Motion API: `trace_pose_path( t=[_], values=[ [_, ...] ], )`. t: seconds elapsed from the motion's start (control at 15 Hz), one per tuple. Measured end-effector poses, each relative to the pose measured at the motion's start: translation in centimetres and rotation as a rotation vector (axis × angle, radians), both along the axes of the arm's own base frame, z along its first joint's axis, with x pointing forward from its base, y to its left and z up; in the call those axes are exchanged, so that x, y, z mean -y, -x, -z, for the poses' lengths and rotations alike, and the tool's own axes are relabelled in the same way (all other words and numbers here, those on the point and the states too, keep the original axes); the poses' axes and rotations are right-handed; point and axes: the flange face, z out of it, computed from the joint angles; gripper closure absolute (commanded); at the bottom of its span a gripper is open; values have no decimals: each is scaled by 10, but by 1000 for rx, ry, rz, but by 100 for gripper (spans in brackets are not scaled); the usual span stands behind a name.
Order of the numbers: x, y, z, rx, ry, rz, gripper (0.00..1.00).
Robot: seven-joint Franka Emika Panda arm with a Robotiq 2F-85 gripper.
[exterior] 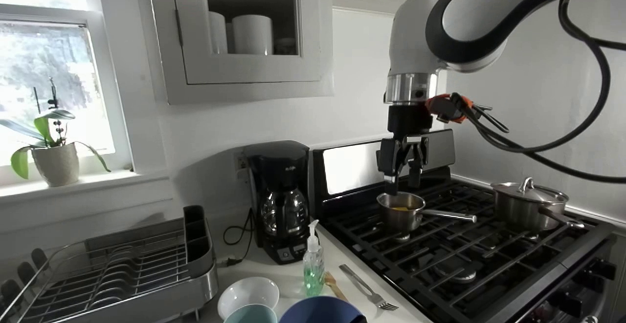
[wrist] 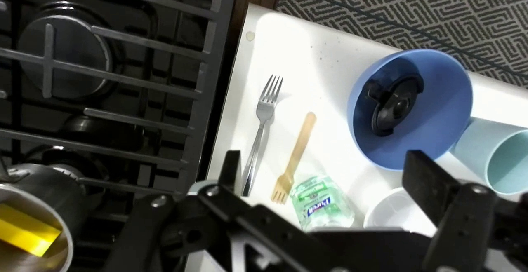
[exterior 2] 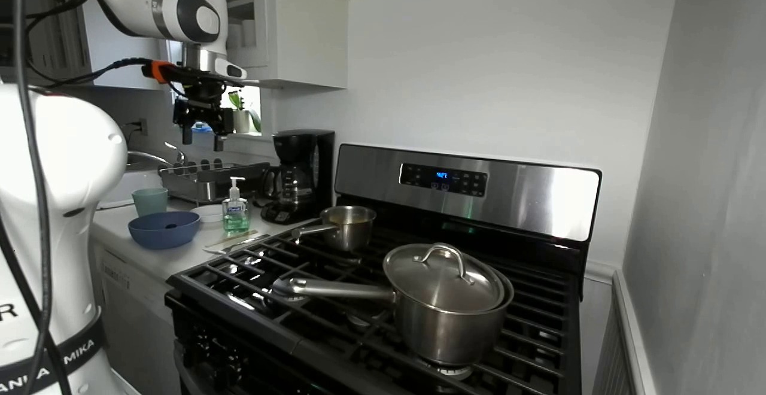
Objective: Place the cup in front of the coffee maker then turn the bottle to place the spout above the cup
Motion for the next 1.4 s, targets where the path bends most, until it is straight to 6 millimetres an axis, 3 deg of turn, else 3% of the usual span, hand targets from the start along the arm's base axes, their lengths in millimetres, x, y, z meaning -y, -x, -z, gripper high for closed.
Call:
trace_pose_path(
  t=[0.2,0.67,0.8,1.07,1.4],
  values=[
    [-13,1,21,-13,28,-28,0],
    [-17,0,25,-8,45,-51,0],
    [-35,3,35,-5,48,-94,0],
    [-93,7,61,-6,14,-183,0],
    [-145,-1,94,-5,-37,-250,0]
  ],
)
